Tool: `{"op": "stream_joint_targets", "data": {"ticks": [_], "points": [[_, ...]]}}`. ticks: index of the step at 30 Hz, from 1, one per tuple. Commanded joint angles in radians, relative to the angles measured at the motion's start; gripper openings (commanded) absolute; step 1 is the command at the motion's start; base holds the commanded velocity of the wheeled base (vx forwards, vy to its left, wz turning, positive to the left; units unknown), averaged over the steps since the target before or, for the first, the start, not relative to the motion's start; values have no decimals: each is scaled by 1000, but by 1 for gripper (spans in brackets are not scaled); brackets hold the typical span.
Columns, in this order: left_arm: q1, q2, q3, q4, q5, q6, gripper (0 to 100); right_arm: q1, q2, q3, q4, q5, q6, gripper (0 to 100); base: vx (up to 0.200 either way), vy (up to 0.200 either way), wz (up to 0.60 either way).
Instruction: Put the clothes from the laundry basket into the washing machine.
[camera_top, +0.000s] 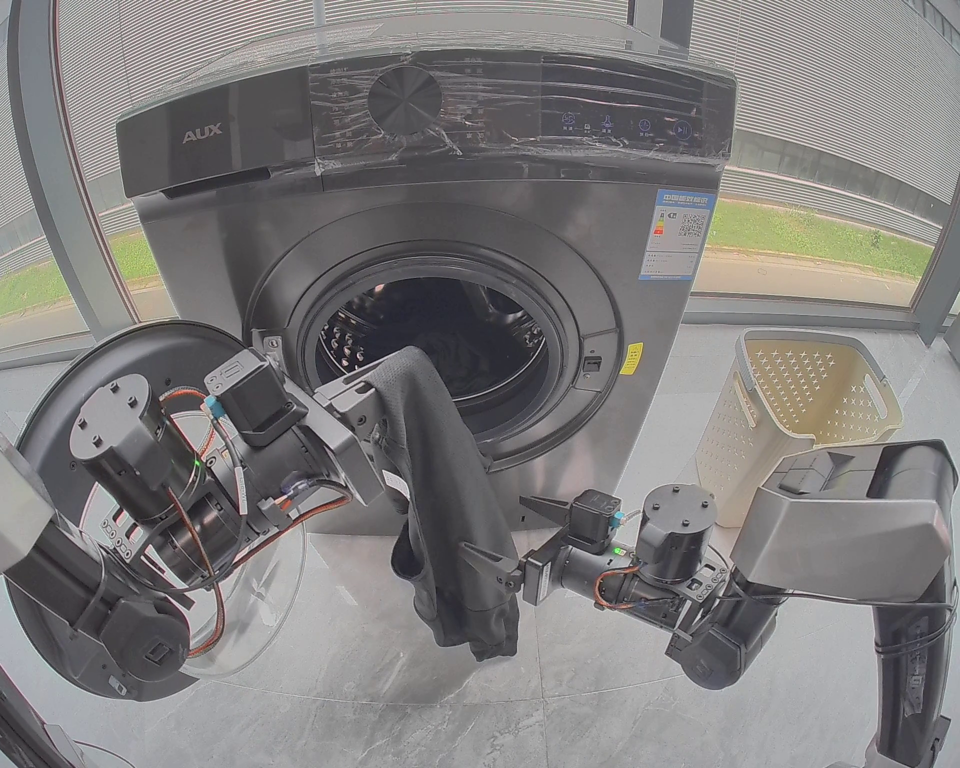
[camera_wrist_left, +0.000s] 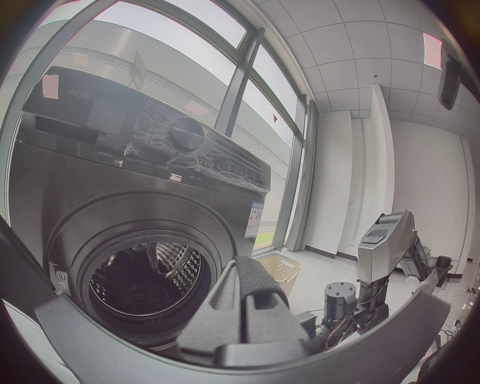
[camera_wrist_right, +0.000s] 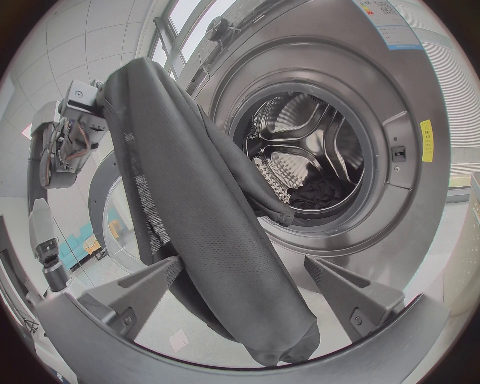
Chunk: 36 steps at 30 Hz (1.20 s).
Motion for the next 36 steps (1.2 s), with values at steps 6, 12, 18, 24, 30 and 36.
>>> {"op": "stream_joint_targets", "data": {"ticks": [6,12,18,24,30,36], "points": [[-14,-10,-1,0,0,-1,0,15,114,-88,-2,0,0,100,0,0,0],[-20,-17,-1,0,0,-1,0,15,166,-161,-6,0,0,100,0,0,0],[-36,-17,1,0,0,-2,0,15,169,-221,-2,-2,2,100,0,0,0],[-45,-40,-1,0,-3,-13,0,14,194,-255,0,-5,3,100,0,0,0],[-31,-36,-13,0,1,-47,0,26,200,-244,-8,-8,3,0,0,0,0],[27,29,-33,1,4,-38,0,49,109,-140,-9,-9,9,0,0,0,0]]}}
